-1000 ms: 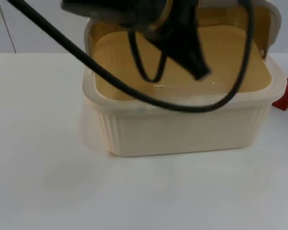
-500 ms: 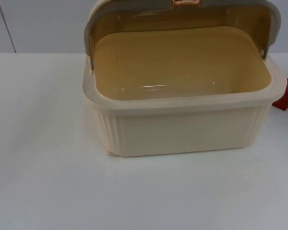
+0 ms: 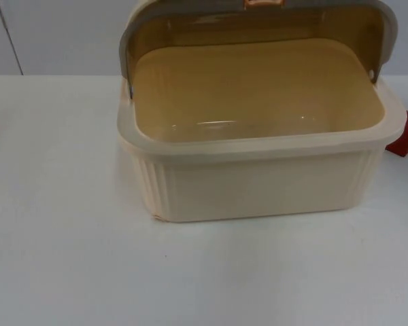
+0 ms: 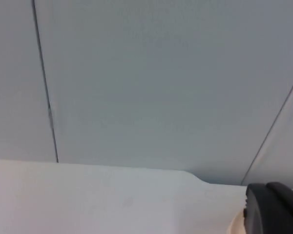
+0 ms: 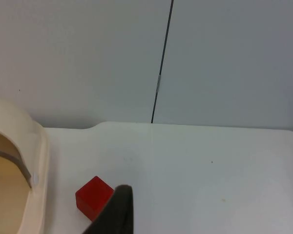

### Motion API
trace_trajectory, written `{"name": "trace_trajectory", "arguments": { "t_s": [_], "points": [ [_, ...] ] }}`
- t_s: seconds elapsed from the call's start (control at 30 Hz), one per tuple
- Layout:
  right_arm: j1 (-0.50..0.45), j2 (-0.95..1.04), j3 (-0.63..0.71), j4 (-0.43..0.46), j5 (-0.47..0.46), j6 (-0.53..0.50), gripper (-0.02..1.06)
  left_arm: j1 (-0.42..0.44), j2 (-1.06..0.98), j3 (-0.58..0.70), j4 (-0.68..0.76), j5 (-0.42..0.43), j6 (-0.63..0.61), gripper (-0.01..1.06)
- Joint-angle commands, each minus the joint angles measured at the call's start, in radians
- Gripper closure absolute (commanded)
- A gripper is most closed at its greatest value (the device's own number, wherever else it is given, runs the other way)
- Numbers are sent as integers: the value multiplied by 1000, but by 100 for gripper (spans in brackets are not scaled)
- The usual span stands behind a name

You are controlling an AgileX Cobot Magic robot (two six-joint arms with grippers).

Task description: Open the box lid with the left hand, place the block into the box with the right hand, then close the box lid with the left hand.

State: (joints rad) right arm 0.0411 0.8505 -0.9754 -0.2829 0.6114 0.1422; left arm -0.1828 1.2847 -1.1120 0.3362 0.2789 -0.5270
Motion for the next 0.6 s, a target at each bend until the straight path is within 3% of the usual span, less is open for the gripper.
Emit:
{"name": "trace_trajectory", "arguments": {
  "t_s": [0.0, 0.07, 0.17, 0.2, 0.23, 0.37, 0.57],
  "points": [
    [2, -6, -6, -2, -6, 0, -1, 1, -7, 2, -37, 11, 90, 105],
    [2, -6, -6, -2, -6, 0, -1, 1, -7, 2, -35, 19, 115, 102],
    [2, -6, -6, -2, -6, 4, -1, 6, -1, 2, -28, 29, 128, 78],
    [2, -6, -6, -2, -6, 4, -1, 6, 3, 2, -28, 29, 128, 58],
    [2, -6, -6, -2, -6, 4, -1, 6, 3, 2, -28, 29, 128, 58],
    [2, -6, -6, -2, -6, 7, -1, 6, 5, 2, -23, 38, 128, -1],
    [2, -6, -6, -2, -8, 7, -1, 6, 1, 2, -23, 69, 128, 0]
  ]
}}
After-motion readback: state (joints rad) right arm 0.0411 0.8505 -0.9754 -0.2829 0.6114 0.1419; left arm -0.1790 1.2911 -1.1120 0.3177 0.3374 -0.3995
